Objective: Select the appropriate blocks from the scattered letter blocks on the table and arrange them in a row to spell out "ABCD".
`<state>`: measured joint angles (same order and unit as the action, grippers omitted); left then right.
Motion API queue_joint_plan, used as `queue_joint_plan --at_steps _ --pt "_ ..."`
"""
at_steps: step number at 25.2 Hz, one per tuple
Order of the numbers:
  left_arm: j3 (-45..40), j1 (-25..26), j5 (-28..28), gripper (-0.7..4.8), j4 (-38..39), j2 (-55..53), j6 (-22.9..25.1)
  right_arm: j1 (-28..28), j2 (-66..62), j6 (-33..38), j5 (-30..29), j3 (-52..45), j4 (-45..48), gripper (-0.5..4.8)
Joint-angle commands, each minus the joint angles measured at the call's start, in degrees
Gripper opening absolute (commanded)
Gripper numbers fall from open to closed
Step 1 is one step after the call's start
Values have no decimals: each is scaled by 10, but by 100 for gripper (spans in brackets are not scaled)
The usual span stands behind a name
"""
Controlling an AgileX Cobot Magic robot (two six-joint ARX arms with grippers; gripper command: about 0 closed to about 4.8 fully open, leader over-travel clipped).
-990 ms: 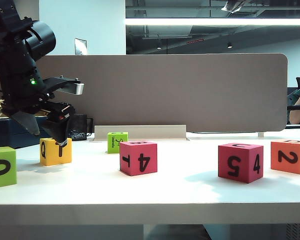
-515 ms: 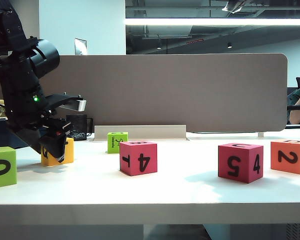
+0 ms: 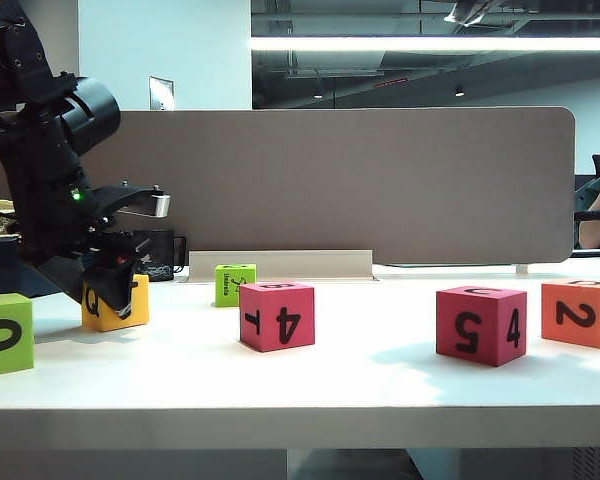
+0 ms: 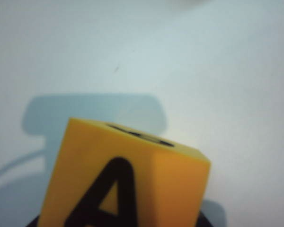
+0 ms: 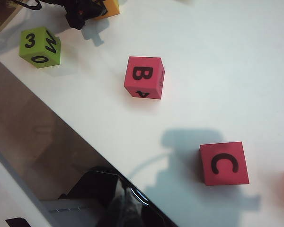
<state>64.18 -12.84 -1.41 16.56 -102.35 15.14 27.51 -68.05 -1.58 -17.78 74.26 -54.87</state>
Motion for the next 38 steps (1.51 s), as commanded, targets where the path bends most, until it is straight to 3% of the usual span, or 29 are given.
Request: queue_joint_plan --at_steps 1,13,15,17,22,32,37,38 --pt "2 -1 43 267 -3 2 -82 1 2 0 -1 2 7 -2" --pt "2 -46 50 262 45 2 -250 1 1 0 -1 2 7 -2" --pt "2 -62 46 205 58 2 -288 1 2 0 -1 2 7 -2" --pt "2 -72 43 205 66 2 -301 1 2 0 -1 2 7 -2" --pt "2 -108 7 205 85 2 -331 1 2 0 -1 2 7 -2" --pt "2 -168 -51 205 82 2 -474 1 2 0 -1 2 7 -2" --pt "2 -168 -53 221 80 2 -473 1 2 -1 -1 2 4 -2" --pt "2 -168 -53 265 80 2 -473 1 2 -1 -1 2 4 -2"
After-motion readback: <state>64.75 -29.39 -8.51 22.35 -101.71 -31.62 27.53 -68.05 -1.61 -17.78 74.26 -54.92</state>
